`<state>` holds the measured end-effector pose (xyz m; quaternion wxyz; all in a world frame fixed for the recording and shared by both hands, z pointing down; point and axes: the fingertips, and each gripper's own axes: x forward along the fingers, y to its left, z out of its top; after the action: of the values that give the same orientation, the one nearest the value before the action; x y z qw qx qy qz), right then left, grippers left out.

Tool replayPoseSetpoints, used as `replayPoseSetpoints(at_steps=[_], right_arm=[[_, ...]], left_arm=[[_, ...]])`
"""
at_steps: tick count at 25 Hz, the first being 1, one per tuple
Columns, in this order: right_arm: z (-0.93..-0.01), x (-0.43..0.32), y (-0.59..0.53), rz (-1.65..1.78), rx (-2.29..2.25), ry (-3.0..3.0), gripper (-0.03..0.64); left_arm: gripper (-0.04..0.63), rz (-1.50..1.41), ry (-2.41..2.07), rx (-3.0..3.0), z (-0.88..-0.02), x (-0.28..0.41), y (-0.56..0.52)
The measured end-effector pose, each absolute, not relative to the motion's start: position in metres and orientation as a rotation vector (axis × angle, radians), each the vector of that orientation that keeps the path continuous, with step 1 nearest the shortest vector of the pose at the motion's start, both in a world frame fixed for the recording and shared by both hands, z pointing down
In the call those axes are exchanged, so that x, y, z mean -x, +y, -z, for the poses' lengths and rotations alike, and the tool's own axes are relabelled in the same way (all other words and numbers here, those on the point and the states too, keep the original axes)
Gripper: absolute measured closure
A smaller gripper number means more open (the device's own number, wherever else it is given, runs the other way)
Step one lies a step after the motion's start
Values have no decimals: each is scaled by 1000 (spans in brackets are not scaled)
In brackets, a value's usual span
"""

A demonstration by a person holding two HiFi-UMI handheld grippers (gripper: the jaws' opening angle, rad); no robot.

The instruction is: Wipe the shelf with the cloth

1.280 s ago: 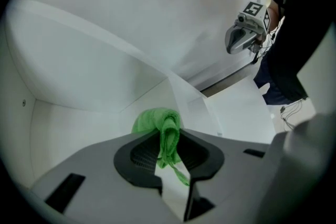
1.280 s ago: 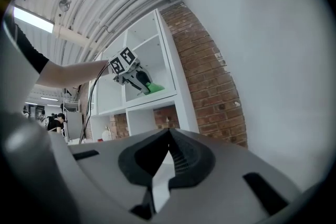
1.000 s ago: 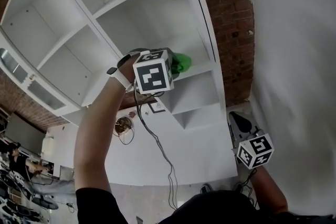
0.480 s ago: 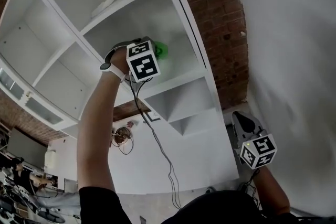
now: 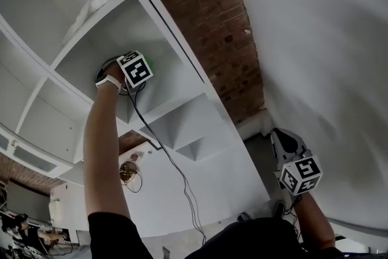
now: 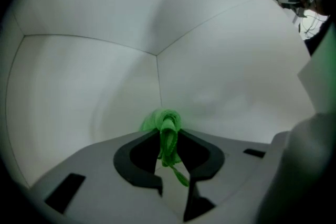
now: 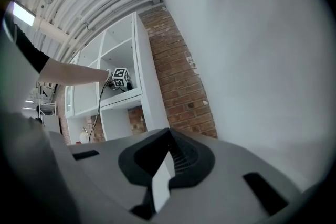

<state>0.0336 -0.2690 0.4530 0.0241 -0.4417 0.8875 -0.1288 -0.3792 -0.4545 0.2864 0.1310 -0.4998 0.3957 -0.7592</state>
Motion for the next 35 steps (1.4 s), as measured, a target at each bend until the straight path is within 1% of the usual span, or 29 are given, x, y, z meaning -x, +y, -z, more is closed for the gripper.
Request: replayPoseSetpoints(at_steps=[4,12,35], right_arm=[[-454,-38,-270,401,1378,2738,617],[-451,-9,-267,396,1284,2790,617],[-436,85,-236,374,912,2934,617]], left_arm=[[503,2265,1083,1446,-293,371,-450],[503,2282,973,1495,-303,348,-418],[503,2199,768,1724,-302,279,-281]])
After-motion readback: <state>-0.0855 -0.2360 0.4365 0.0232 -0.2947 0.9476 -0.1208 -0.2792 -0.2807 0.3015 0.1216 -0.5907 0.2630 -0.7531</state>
